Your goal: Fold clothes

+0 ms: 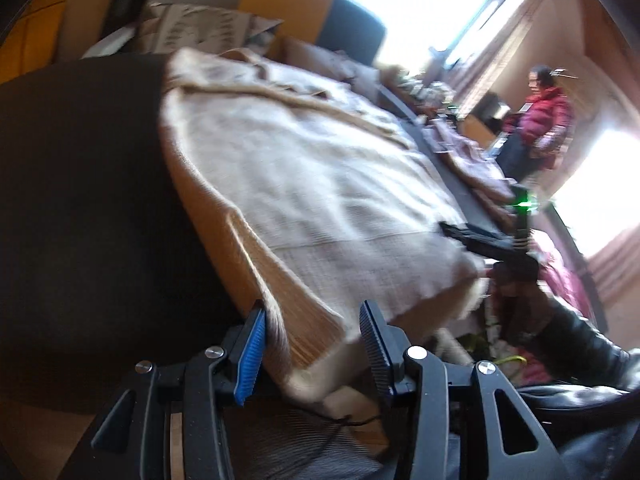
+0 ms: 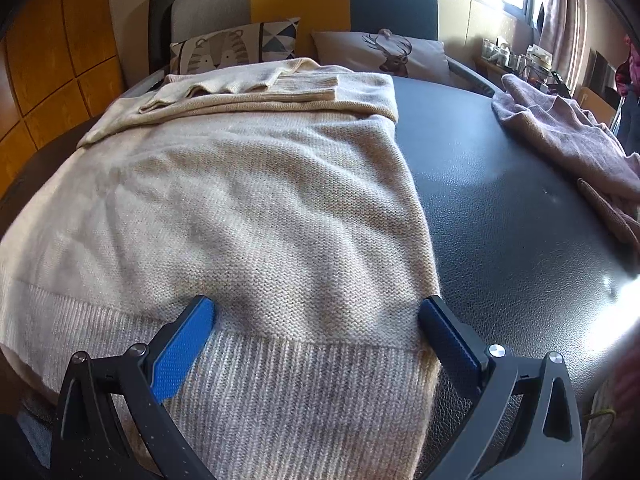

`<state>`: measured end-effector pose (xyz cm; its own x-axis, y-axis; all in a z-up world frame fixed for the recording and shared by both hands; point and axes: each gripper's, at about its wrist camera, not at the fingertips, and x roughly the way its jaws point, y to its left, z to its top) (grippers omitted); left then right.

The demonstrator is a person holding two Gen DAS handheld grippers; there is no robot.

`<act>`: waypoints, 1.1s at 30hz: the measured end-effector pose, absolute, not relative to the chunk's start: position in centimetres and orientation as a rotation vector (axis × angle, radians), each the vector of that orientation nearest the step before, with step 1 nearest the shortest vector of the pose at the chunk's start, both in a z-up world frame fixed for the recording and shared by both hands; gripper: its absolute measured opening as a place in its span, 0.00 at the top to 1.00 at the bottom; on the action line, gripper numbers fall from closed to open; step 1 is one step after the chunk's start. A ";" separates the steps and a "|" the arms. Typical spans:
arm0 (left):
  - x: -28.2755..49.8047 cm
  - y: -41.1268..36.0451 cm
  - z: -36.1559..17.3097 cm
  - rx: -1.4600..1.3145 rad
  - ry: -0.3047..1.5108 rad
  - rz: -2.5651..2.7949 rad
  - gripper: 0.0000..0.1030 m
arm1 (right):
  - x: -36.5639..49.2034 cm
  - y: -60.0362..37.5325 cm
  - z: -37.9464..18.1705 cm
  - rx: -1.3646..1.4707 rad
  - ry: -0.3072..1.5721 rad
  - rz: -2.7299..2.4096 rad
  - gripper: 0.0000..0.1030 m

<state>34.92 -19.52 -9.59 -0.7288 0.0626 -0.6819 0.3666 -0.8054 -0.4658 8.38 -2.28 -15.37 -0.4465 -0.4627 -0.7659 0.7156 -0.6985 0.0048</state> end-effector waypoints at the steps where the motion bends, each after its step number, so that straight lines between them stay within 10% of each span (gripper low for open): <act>1: 35.0 -19.3 -9.3 1.074 0.886 -2.639 0.55 | 8.4 -2.3 -15.4 1.007 0.419 -2.161 0.00; 21: 35.5 -14.9 -9.4 1.273 0.618 -2.665 0.55 | 8.5 -2.3 -15.4 0.988 0.417 -2.164 0.00; 33: 38.9 -23.3 -12.2 0.986 1.086 -2.427 0.55 | 8.6 -2.4 -15.4 0.986 0.413 -2.170 0.00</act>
